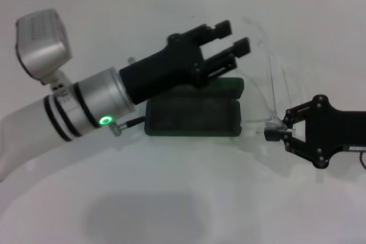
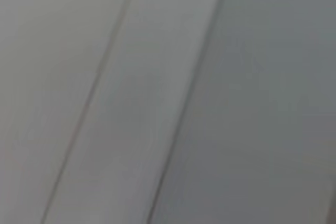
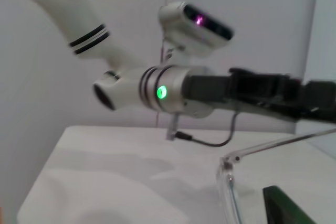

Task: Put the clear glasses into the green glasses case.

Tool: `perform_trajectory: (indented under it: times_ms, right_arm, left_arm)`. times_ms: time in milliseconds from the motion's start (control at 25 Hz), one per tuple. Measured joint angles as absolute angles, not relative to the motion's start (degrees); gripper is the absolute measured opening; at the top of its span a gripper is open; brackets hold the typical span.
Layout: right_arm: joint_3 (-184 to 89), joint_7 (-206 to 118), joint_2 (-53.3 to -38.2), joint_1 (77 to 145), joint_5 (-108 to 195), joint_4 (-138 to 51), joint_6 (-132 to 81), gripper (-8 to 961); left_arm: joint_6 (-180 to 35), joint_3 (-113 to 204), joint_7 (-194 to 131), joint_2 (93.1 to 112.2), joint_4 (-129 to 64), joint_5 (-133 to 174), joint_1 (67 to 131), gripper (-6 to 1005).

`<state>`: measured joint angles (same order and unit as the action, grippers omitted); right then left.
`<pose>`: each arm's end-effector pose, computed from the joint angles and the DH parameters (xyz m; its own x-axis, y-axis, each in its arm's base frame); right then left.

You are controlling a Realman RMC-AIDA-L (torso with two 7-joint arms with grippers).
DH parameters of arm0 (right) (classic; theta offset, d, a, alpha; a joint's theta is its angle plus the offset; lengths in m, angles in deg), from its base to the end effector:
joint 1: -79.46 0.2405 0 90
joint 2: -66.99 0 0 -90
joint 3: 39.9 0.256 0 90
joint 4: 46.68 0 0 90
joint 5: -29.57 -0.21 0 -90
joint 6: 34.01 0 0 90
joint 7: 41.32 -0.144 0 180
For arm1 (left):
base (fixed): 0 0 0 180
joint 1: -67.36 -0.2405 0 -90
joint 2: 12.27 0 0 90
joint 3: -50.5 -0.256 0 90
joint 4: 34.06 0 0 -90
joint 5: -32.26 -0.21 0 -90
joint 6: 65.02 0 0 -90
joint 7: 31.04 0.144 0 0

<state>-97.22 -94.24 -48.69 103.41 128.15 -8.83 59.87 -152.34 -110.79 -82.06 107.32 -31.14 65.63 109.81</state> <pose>0.2599 0.2969 -0.0009 0.8695 0.1016 -0.4834 -0.0194 -0.9708 -0.2389 -0.1843 0.3271 -0.0756 0.4931 0.2142 0.8432 0.4348 -0.9002 -0.0256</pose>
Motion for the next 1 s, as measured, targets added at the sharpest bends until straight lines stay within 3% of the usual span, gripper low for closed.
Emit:
perform_trajectory:
  times_ms: [1000]
  right_arm:
    - [-101.6, -83.7, -48.85, 104.0, 127.0, -8.8, 65.4, 114]
  left_arm:
    - [-144.8, -110.9, -76.7, 107.88, -24.8, 57.7, 113.6, 580]
